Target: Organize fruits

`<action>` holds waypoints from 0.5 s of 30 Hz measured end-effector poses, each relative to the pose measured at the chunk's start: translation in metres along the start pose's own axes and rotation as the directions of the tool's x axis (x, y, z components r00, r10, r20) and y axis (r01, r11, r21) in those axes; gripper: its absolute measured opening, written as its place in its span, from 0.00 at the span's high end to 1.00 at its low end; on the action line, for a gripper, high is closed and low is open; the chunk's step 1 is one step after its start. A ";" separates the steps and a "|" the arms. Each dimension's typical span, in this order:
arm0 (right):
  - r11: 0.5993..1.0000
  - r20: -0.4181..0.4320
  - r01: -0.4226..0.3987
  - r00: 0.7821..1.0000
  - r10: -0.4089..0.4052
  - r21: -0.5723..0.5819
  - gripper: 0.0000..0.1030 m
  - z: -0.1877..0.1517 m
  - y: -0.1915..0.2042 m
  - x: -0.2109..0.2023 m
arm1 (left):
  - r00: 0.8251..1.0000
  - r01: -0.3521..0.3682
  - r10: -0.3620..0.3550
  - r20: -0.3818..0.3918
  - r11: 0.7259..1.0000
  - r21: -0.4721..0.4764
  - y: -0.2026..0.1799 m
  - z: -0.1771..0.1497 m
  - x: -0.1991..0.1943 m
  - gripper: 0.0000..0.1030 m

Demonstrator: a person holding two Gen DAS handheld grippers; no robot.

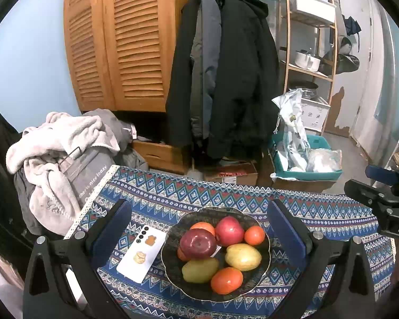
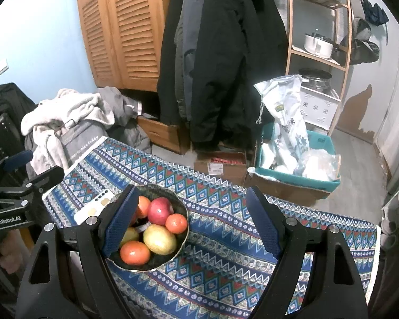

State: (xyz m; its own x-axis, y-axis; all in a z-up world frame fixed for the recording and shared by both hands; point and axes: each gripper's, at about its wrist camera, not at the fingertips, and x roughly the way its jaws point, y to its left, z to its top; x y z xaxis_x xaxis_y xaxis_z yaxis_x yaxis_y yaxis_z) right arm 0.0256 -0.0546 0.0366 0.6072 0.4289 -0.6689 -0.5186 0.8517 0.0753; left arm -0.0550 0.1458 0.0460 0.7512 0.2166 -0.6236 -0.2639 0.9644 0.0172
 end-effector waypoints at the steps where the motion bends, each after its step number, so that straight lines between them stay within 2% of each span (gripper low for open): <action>1: 1.000 -0.001 0.000 1.000 0.000 -0.001 0.21 0.000 0.000 0.001 | 1.000 -0.001 0.001 0.001 1.000 0.000 0.000 0.000 0.000 0.00; 15: 1.000 0.000 0.000 1.000 0.000 0.003 0.21 -0.001 -0.002 0.001 | 1.000 -0.001 0.001 -0.004 1.000 -0.002 0.000 0.000 0.000 0.00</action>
State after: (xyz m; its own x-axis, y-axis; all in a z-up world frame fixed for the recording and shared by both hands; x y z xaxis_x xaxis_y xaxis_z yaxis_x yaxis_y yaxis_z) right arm 0.0269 -0.0557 0.0349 0.6074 0.4288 -0.6687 -0.5170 0.8525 0.0771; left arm -0.0545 0.1458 0.0460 0.7481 0.2174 -0.6269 -0.2660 0.9638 0.0167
